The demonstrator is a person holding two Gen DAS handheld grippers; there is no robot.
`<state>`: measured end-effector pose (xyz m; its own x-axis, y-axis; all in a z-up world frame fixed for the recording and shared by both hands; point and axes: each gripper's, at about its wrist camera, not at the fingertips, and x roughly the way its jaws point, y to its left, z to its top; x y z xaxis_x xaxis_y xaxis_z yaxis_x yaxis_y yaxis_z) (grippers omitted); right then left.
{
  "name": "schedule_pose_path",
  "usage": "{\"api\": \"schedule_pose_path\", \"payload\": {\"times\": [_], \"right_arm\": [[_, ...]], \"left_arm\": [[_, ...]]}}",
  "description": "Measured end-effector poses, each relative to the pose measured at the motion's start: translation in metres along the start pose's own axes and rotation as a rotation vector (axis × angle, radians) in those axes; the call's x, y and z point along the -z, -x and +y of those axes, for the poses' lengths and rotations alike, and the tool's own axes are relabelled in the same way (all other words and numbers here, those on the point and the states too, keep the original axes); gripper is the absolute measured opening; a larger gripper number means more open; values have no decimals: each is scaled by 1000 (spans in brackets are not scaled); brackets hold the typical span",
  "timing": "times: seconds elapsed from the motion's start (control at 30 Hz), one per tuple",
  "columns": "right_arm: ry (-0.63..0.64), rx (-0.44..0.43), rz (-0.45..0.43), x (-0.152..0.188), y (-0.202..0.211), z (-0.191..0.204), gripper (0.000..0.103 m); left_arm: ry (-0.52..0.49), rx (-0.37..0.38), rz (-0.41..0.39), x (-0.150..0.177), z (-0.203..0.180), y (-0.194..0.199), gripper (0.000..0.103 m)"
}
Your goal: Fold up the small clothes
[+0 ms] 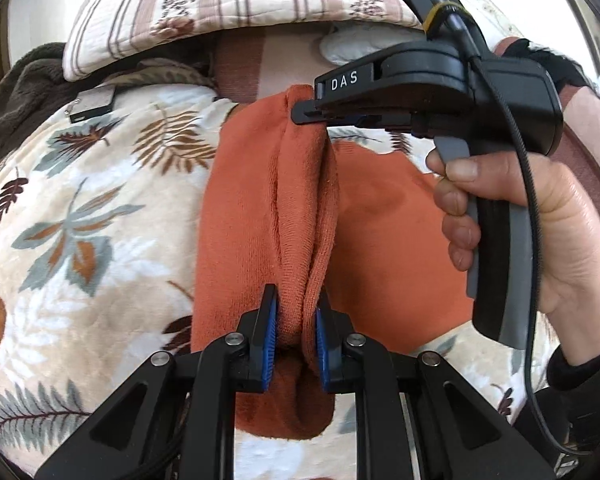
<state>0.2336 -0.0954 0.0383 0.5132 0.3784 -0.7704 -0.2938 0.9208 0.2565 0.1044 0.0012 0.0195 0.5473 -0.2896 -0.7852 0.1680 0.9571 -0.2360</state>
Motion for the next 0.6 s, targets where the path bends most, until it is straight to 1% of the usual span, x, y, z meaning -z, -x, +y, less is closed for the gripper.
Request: {"api": "schedule_pose_path", "payload": {"times": [0.13, 0.27, 0.6], "right_arm": [[-25, -3, -12, 4, 11, -21, 13], [-55, -4, -21, 9, 19, -41, 13], [-132, 8, -47, 21, 39, -100, 12]], "left_arm": [[-30, 2, 5, -3, -21, -3, 15], [-42, 21, 19, -4, -41, -10, 15], [-117, 43, 36, -15, -93, -34, 15]]}}
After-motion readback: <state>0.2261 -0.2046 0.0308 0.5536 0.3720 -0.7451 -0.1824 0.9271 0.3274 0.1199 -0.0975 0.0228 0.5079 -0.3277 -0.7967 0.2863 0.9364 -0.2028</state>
